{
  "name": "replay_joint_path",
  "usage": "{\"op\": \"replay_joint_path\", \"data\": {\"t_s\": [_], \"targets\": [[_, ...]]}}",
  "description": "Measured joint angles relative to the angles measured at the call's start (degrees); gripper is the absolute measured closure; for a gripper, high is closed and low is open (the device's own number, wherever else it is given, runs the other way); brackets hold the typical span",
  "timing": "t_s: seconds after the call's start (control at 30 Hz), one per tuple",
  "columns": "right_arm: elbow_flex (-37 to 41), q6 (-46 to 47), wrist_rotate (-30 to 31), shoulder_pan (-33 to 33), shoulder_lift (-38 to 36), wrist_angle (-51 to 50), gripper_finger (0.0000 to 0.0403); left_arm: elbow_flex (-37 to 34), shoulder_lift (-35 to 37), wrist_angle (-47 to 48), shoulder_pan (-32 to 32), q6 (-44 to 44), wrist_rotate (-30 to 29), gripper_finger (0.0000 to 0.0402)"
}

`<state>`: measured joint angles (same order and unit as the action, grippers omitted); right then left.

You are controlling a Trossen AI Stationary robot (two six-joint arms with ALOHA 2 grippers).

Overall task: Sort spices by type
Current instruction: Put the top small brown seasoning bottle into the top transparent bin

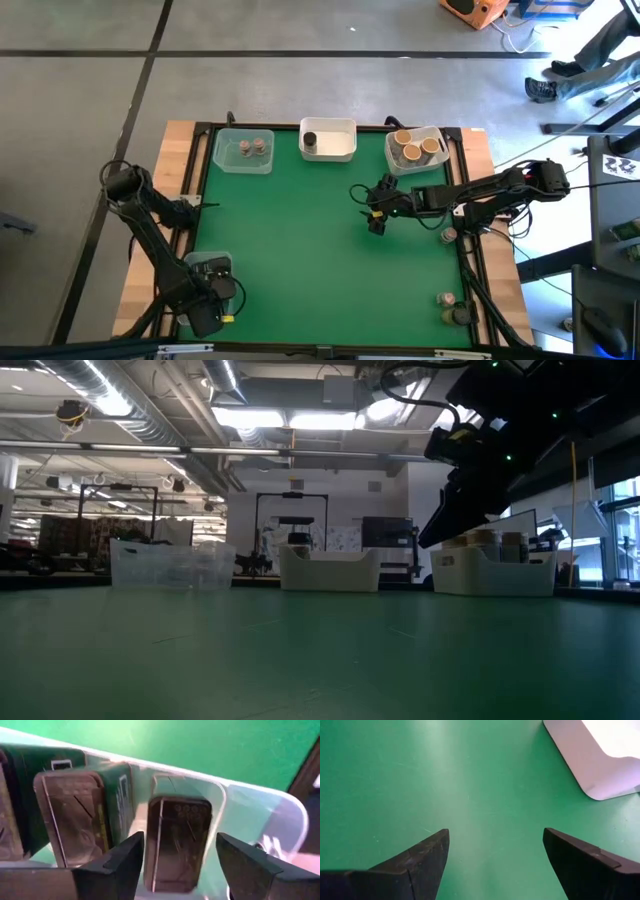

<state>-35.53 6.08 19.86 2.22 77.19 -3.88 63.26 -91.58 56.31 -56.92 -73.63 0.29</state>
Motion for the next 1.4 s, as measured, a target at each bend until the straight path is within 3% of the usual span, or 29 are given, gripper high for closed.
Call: {"op": "replay_joint_path", "data": {"t_s": [0.13,0.37,0.53,0.83,0.97,1.13,1.4], "targets": [[0.0,-0.1,0.0,0.0,0.0,0.2,0.0081,0.0,1.6,0.0,1.2,3.6,5.4,0.0169],[0.0,1.2,-2.2,0.0,0.0,1.0,0.0081,0.0,8.1,1.8,3.6,6.8,2.9,0.0169],[0.0,2.2,-3.0,0.0,0.0,1.0,0.0081,0.0,15.2,1.5,6.8,10.5,-7.9,0.0169],[0.0,7.6,-4.5,0.0,0.0,0.6,0.0081,0.0,21.8,1.4,13.0,28.0,-35.5,0.0169],[0.0,7.2,-4.5,0.0,-0.6,-0.1,0.0081,-0.6,21.8,-0.4,18.7,37.6,-40.3,0.0169],[-0.1,5.7,-4.2,0.0,-4.4,-4.3,0.0081,-6.6,22.2,-13.4,28.4,52.9,-39.6,0.0169],[-0.9,10.6,-4.9,0.0,-16.4,-22.4,0.0081,-19.4,22.3,-43.7,44.9,71.3,-21.1,0.0169]]}}
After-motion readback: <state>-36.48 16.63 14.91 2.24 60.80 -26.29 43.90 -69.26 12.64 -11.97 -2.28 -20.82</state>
